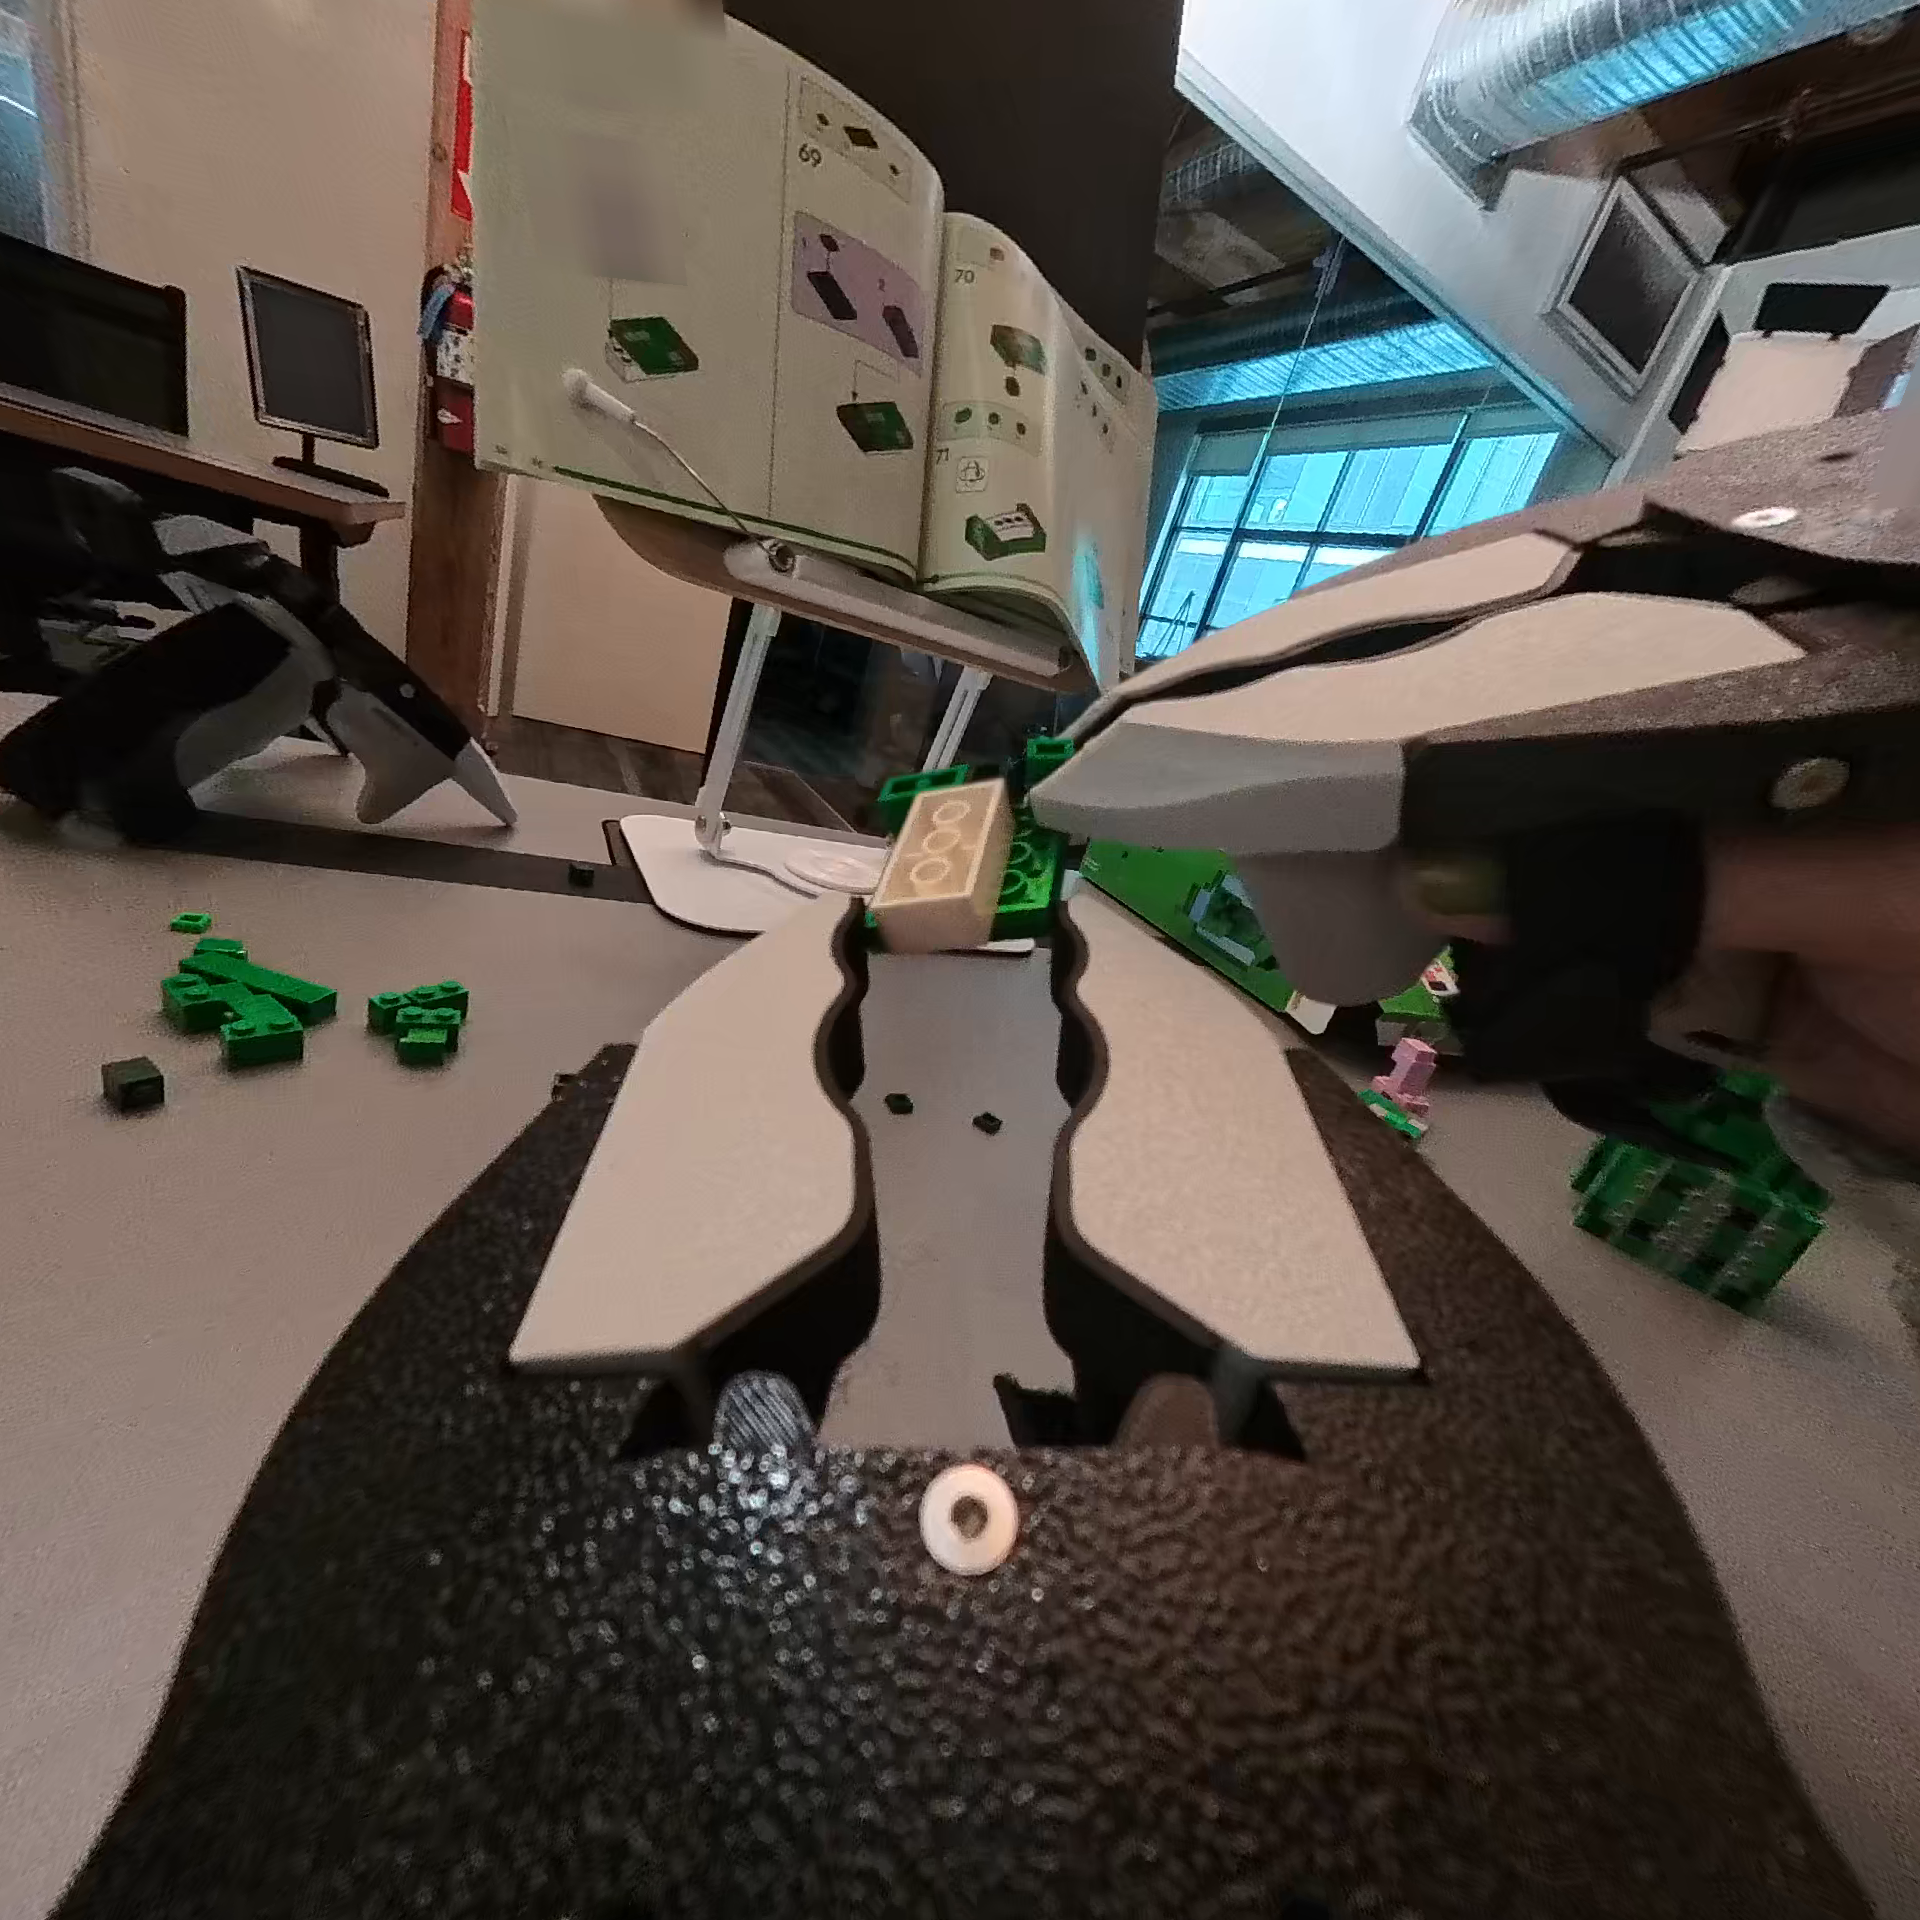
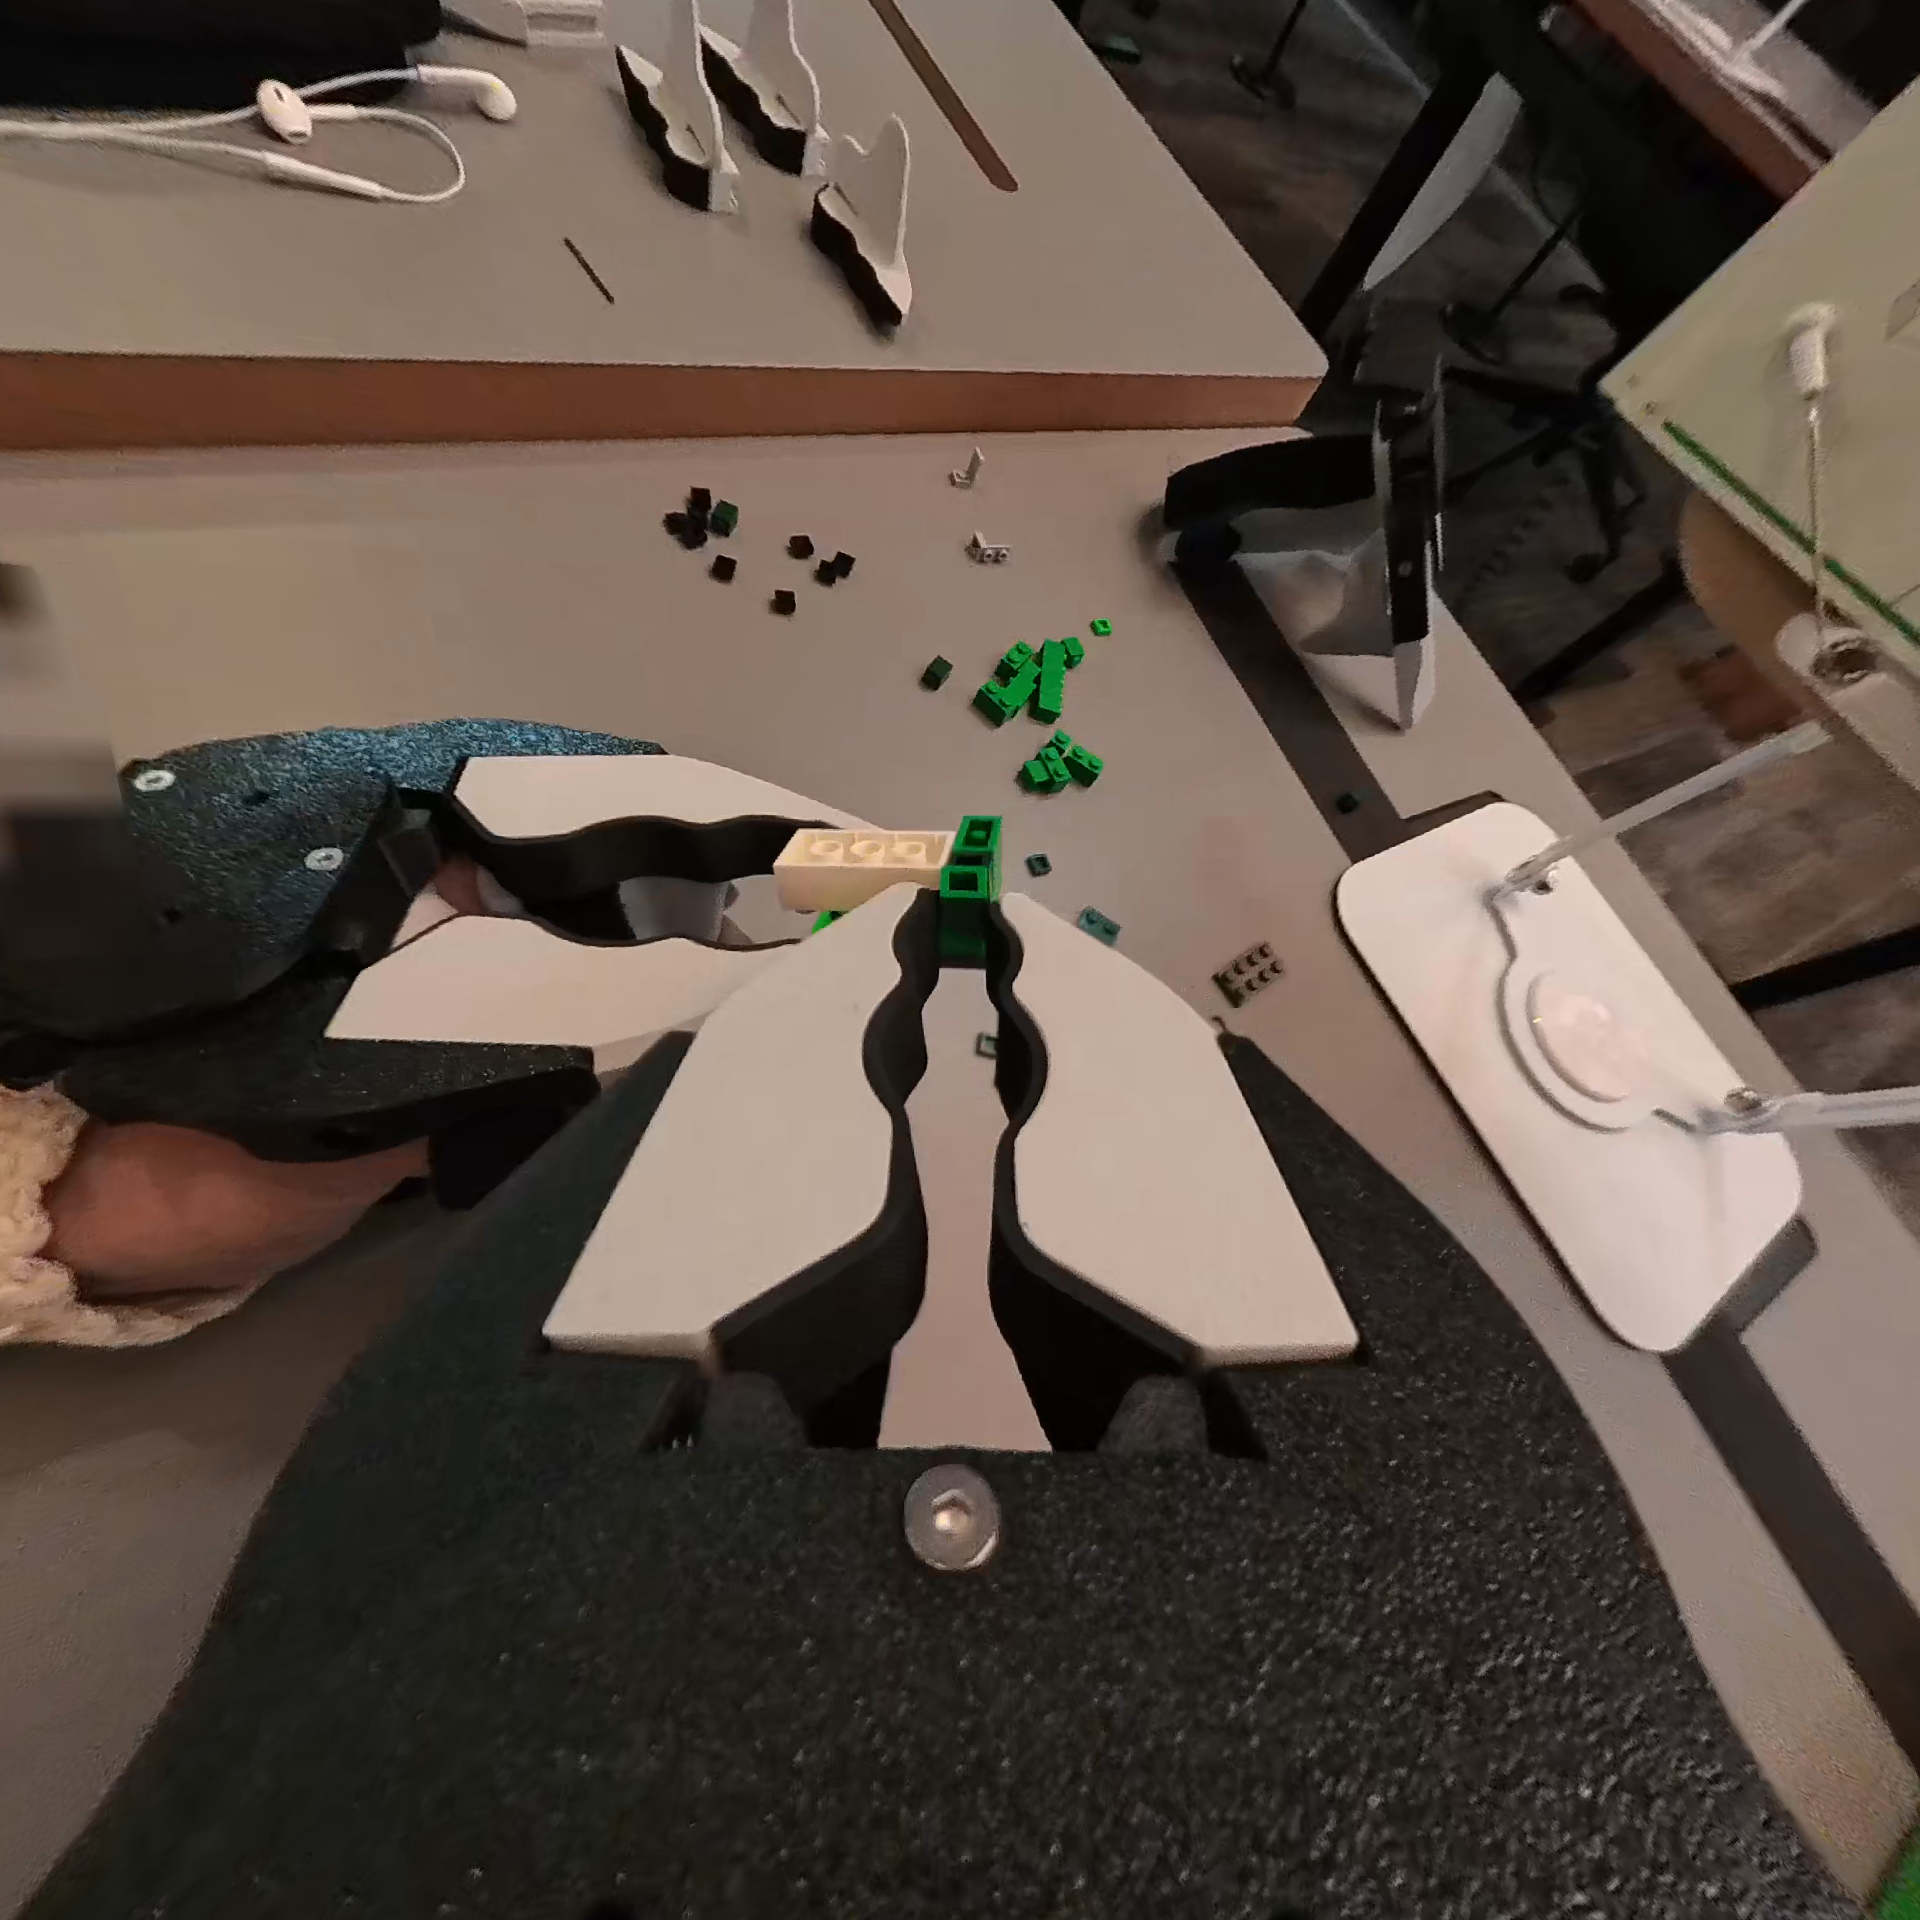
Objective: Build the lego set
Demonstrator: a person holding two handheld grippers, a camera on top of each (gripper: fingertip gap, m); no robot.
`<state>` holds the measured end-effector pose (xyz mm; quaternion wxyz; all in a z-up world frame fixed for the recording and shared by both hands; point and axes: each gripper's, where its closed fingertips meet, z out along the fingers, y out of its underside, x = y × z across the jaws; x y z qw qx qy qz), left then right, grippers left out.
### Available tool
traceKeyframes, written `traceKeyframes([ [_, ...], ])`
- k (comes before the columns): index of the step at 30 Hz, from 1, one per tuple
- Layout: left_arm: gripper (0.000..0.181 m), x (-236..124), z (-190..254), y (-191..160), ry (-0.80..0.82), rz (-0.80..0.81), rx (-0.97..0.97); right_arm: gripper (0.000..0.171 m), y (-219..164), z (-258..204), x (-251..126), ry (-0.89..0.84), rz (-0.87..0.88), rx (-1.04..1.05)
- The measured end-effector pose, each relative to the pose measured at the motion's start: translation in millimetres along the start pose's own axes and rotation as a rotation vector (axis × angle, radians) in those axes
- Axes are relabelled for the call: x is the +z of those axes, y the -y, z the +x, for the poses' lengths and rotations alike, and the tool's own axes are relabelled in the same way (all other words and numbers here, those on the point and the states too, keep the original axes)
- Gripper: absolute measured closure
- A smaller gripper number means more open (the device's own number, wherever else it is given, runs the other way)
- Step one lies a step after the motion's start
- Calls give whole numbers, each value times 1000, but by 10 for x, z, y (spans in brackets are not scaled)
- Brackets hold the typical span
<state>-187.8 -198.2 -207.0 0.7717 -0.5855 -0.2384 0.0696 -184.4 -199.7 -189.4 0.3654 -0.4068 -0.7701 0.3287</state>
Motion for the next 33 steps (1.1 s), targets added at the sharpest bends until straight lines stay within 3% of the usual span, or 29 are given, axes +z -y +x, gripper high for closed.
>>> traceKeyframes([
  [33,148,-2,53,-10,-34,-5,10,156,-38,13,-21,-1,-56,80],
])
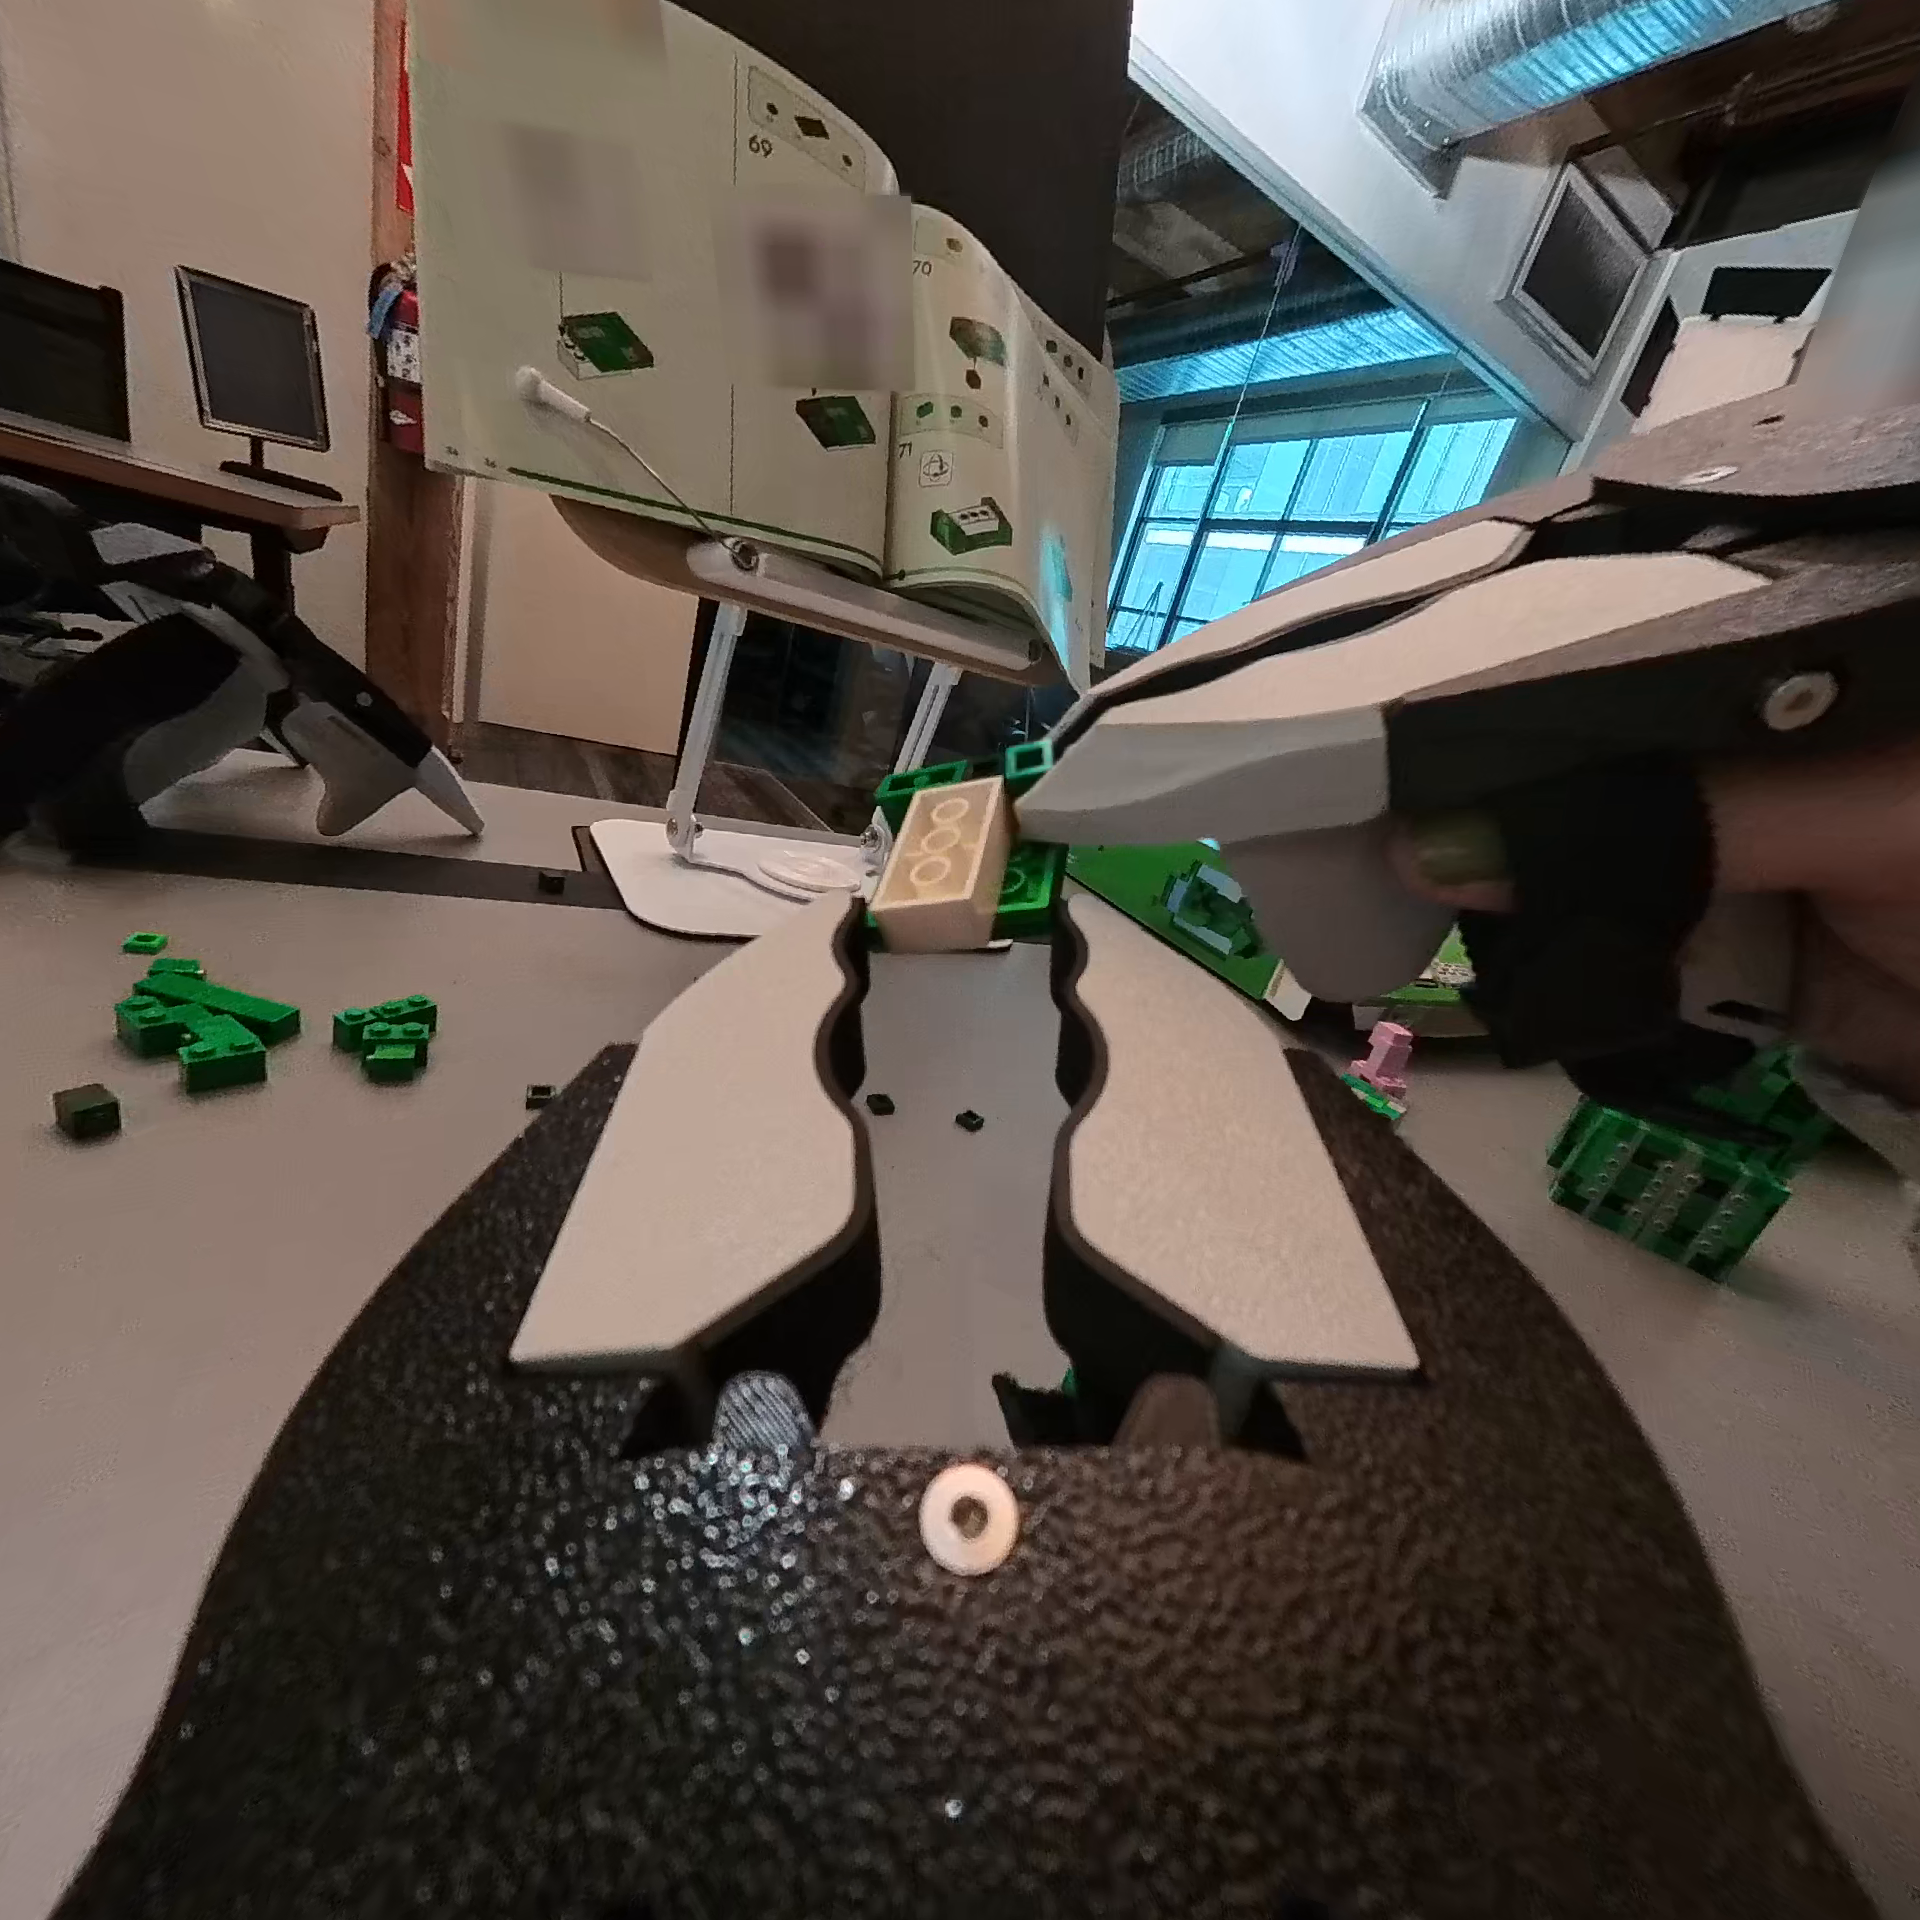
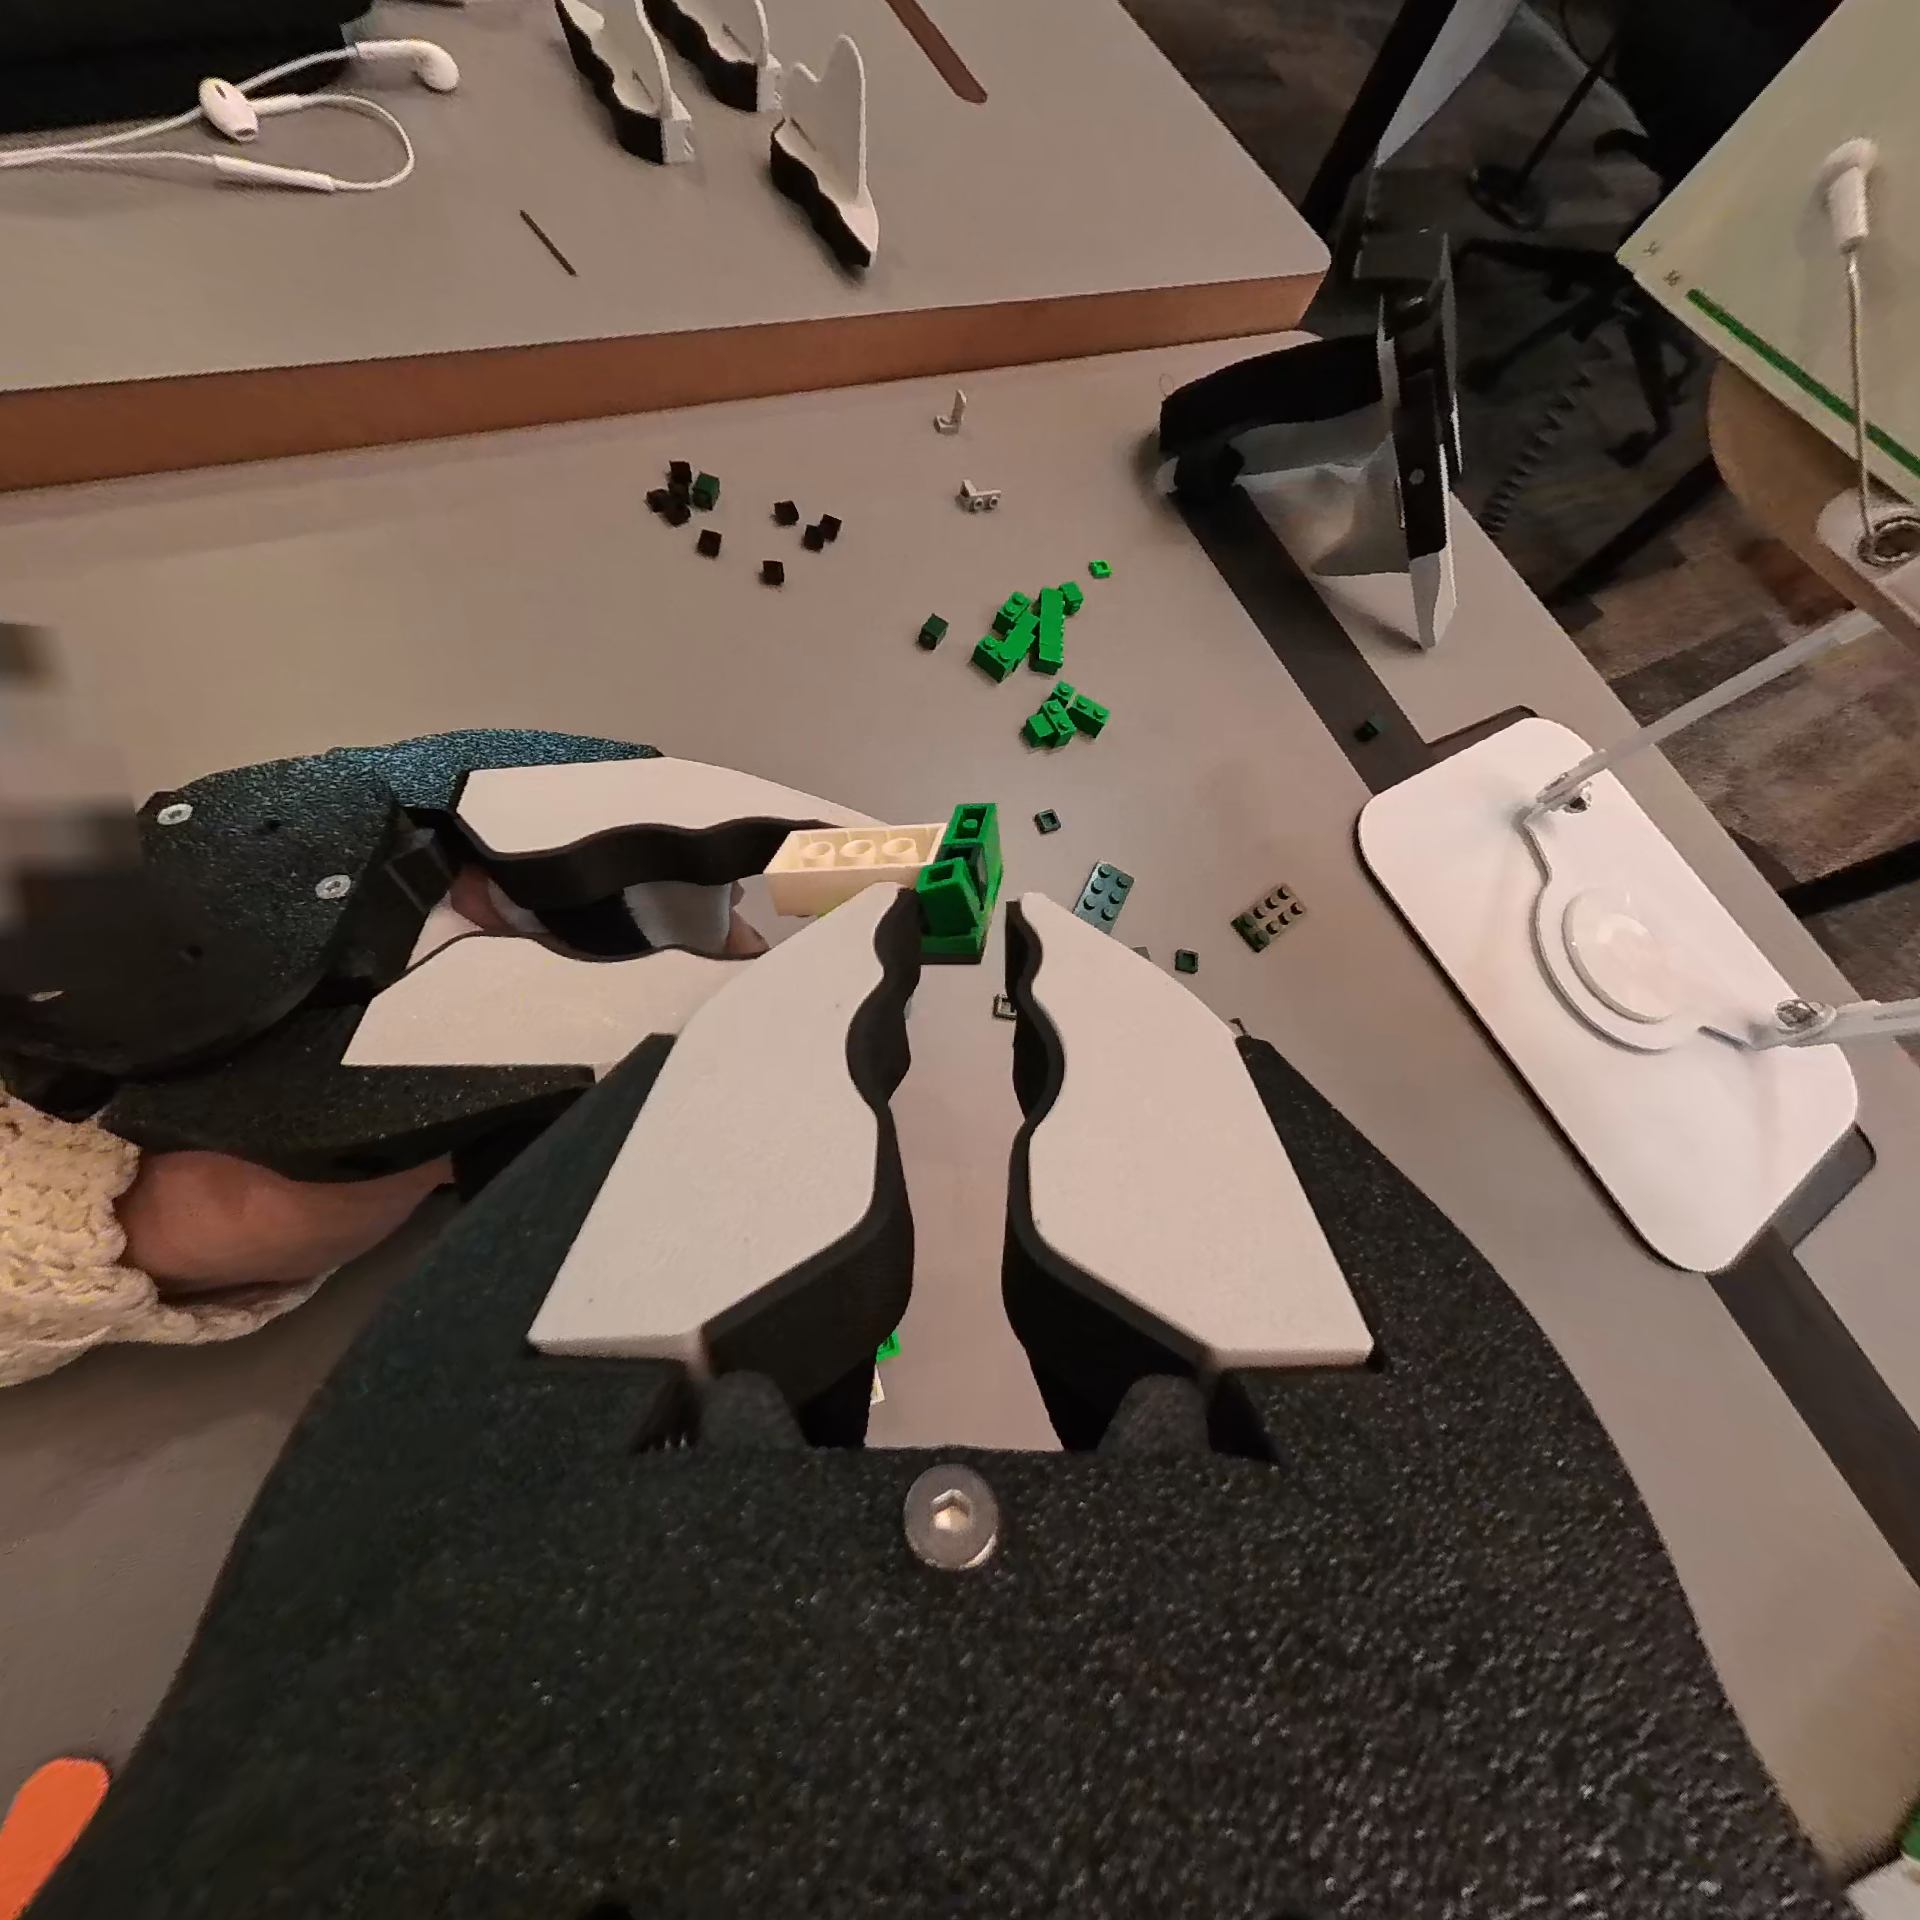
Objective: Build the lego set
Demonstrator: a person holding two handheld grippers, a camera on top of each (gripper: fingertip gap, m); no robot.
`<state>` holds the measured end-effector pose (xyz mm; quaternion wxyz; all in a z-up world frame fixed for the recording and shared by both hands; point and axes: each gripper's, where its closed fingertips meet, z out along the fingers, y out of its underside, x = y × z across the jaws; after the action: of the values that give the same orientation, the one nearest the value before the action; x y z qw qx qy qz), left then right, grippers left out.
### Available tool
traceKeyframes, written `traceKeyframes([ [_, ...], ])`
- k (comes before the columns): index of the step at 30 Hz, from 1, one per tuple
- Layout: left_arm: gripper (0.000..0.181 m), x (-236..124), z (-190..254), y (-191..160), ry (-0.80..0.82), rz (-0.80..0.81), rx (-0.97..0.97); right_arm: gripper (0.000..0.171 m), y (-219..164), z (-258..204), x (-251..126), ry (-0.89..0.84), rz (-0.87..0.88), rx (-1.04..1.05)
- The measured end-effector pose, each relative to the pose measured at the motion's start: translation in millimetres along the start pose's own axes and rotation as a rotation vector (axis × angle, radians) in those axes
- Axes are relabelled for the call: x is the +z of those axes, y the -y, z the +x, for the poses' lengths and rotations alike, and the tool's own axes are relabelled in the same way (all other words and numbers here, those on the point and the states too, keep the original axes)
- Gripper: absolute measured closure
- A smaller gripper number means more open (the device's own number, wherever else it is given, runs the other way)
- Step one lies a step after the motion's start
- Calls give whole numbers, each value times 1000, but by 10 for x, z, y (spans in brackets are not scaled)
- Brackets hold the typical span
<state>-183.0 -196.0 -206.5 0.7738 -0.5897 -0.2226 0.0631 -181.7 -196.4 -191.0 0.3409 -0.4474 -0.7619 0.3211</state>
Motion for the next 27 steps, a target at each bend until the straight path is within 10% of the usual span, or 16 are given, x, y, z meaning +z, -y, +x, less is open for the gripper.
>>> traceKeyframes([
  [15,148,16,27,-60,-55,-57,-37,146,1,-2,-202,-32,43,-89],
  [27,148,36,191,-179,-187,-161,-30,107,-333,147,-103,-359,-14,-1351],
])
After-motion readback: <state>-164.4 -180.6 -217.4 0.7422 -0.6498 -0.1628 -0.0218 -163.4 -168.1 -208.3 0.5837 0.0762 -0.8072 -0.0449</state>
